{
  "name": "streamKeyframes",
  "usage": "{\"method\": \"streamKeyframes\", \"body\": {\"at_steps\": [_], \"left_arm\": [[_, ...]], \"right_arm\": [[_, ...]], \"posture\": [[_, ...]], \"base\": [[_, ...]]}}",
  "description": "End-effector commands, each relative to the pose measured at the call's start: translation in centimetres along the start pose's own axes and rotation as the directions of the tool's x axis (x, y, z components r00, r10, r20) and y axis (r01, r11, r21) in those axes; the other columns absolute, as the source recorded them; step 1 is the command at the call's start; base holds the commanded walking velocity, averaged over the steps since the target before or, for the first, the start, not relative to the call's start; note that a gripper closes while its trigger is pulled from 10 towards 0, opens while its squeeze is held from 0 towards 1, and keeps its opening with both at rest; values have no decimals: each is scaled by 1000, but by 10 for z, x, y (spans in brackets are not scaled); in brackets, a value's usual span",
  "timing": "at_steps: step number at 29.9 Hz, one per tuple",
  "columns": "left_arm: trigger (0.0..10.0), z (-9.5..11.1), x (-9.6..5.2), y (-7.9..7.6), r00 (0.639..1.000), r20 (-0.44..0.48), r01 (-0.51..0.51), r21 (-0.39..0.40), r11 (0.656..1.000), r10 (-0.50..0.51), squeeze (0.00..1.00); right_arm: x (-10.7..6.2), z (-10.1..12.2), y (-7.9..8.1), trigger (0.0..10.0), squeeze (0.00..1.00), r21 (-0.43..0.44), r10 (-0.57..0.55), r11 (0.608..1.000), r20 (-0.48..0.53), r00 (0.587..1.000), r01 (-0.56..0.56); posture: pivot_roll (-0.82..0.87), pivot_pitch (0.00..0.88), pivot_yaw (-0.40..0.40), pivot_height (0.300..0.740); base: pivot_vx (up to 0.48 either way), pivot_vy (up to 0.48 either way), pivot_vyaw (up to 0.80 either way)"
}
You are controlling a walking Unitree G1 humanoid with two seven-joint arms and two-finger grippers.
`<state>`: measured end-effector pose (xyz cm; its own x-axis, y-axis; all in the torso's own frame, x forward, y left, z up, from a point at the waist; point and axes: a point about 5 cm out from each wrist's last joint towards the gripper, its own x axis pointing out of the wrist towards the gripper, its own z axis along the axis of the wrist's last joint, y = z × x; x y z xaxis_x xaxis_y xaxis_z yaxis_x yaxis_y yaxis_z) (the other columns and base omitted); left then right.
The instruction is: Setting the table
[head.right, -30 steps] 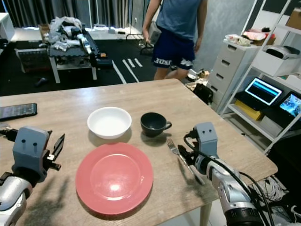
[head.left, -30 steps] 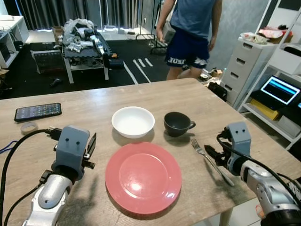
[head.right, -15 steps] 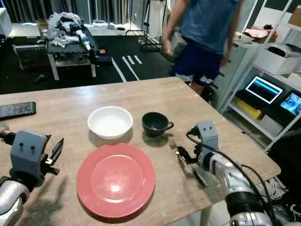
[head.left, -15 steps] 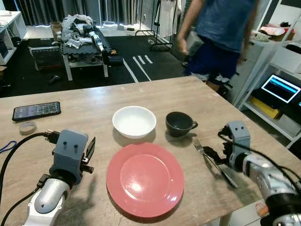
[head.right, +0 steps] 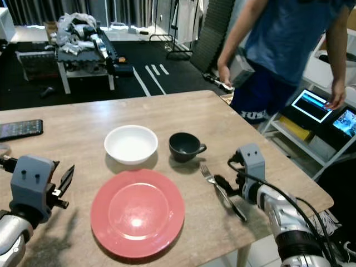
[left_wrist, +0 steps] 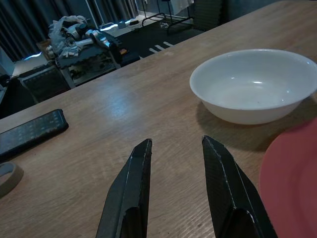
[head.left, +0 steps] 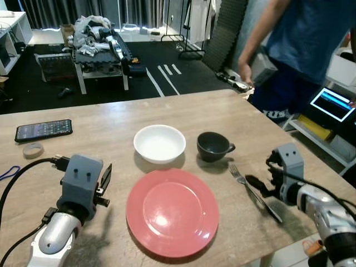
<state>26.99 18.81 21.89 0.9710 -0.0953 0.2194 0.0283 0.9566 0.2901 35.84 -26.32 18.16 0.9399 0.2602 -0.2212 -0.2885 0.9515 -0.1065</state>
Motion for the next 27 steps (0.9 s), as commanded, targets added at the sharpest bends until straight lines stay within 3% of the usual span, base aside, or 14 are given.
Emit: {"method": "streamKeyframes", "body": {"at_steps": [1,12,21,22,23,24,25,26,27], "left_arm": [[10000,-3,-3,-4,1000,-18,20,-1,1000,-20,0],[10000,-9,1,-17,997,-36,62,-18,998,-63,0],[10000,-9,1,-16,998,-38,55,-15,998,-56,0],[10000,-10,0,-16,998,-39,53,-14,999,-53,0],[10000,-10,0,-16,998,-39,51,-14,999,-51,0],[10000,-10,0,-16,998,-39,51,-14,999,-51,0],[10000,-10,0,-16,998,-39,48,-15,999,-49,0],[10000,-10,0,-16,998,-39,48,-15,999,-49,0],[10000,-10,0,-16,998,-39,47,-15,999,-48,0]], "right_arm": [[-8,-6,-4,10000,0,6,0,1000,18,1000,0],[-16,-24,3,10000,0,33,7,999,30,1000,-8],[-3,-24,29,10000,0,1,52,999,59,997,-52],[-1,-27,32,9412,0,-16,54,998,46,997,-54],[1,-31,35,6941,0,-29,53,998,29,998,-52],[1,-31,35,6941,0,-29,53,998,29,998,-52],[2,-36,36,1255,0,-38,34,999,-7,999,-34],[2,-36,36,1255,0,-38,34,999,-7,999,-34],[3,-39,36,235,0,-39,25,999,-24,999,-26]], "posture": [[126,182,36,740],[107,184,50,740],[124,183,39,740],[124,183,39,740],[124,183,38,740],[124,183,38,740],[126,184,37,740],[126,184,37,740],[126,185,36,740]], "base": [[0,0,0],[0,0,0],[0,0,0],[0,0,0],[0,0,0],[0,0,0],[0,0,0],[0,0,0],[0,0,0]]}}
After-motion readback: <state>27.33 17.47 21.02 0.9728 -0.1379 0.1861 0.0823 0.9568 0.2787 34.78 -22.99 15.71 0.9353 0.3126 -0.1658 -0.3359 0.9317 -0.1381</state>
